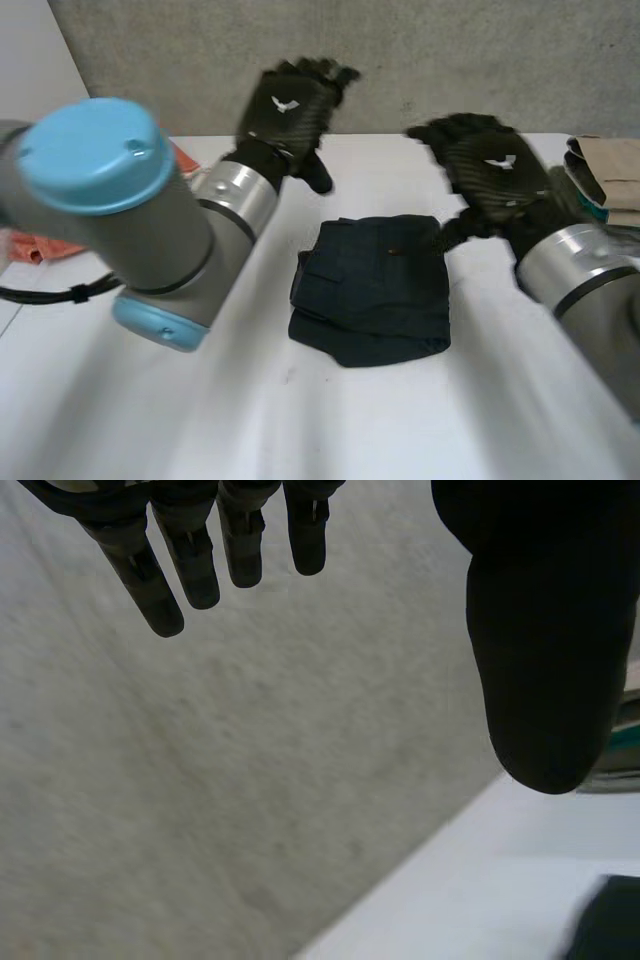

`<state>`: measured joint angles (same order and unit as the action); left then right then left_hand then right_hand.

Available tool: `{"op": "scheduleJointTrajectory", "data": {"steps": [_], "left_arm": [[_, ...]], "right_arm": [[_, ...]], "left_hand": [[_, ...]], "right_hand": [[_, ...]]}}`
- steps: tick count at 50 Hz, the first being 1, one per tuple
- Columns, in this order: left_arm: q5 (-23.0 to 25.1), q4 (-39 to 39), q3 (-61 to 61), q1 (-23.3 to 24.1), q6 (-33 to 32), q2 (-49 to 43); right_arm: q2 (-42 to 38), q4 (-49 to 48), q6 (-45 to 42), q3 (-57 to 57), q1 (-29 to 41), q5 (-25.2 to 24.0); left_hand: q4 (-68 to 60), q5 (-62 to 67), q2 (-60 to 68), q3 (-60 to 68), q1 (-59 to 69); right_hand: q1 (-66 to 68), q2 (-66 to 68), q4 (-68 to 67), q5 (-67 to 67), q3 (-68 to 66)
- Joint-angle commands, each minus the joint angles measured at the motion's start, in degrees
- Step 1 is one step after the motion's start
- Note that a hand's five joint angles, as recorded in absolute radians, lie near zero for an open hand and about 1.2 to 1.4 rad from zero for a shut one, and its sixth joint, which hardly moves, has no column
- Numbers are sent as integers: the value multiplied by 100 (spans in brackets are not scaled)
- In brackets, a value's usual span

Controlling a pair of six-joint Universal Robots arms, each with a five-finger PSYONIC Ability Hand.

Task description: Fold the laundry.

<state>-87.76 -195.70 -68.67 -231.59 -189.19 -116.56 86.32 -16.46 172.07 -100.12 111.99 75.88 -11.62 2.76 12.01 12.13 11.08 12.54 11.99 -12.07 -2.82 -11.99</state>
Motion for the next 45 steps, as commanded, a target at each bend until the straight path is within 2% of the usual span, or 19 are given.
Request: {"op": "scheduleJointTrajectory", "data": {"steps": [1,7,10,12,15,19,25,32,37,41,42,44,45], "left_arm": [[-4,1235,1250,570,102,-1271],[-197,1780,1989,632,-65,-2274],[-575,2035,2261,536,-346,-2634],[-855,2262,2341,344,-739,-2827],[-1024,2448,2306,167,-1216,-2899],[-1024,2668,2140,131,-1516,-2943],[-954,2782,1963,219,-1507,-2733],[-436,2739,1867,281,-1463,-1669],[118,2590,1866,228,-1235,-975],[811,2449,1779,79,-708,-614],[1213,2457,1726,-52,-463,-509],[1655,2457,1673,-176,-234,-412],[2161,2466,1604,-272,-24,-333]], "right_arm": [[-842,933,20,659,-608,243],[-1757,1443,72,1337,-591,261],[-2372,1777,125,1767,-494,235],[-2760,1979,204,2066,-345,234],[-3365,2260,152,2479,-160,296],[-3709,2402,90,2735,-125,384],[-3491,2437,-532,2849,-63,1015],[-2428,2104,-1166,2490,296,1368],[-1645,1313,-1500,1445,850,1491],[-1451,715,-1650,540,1149,1509],[-1460,610,-1659,373,1193,1509],[-1521,260,-1659,-40,1333,1518],[-1565,127,-1659,-155,1386,1535]], "left_hand": [[162,-276,-201,-213,-108],[107,-221,-146,-158,-53],[107,-221,-146,-158,-53],[107,-221,-146,-158,-53],[91,-205,-129,-141,-36],[-78,-37,39,27,132],[6,-120,-44,-56,49],[90,-204,-128,-140,-36],[162,-276,-201,-213,-108],[162,-276,-201,-213,-108],[162,-276,-201,-213,-108],[162,-276,-201,-213,-108],[141,-255,-180,-192,-87]], "right_hand": [[-254,-199,207,282,199],[-254,-199,207,282,199],[-254,-199,207,282,199],[-254,-199,207,282,199],[-254,-199,207,282,199],[-254,-199,207,282,199],[-254,-199,207,282,199],[-254,-199,207,282,199],[-254,-199,207,282,199],[-254,-199,207,282,199],[-254,-199,207,282,199],[-254,-199,207,282,199],[-254,-199,207,282,199]]}}
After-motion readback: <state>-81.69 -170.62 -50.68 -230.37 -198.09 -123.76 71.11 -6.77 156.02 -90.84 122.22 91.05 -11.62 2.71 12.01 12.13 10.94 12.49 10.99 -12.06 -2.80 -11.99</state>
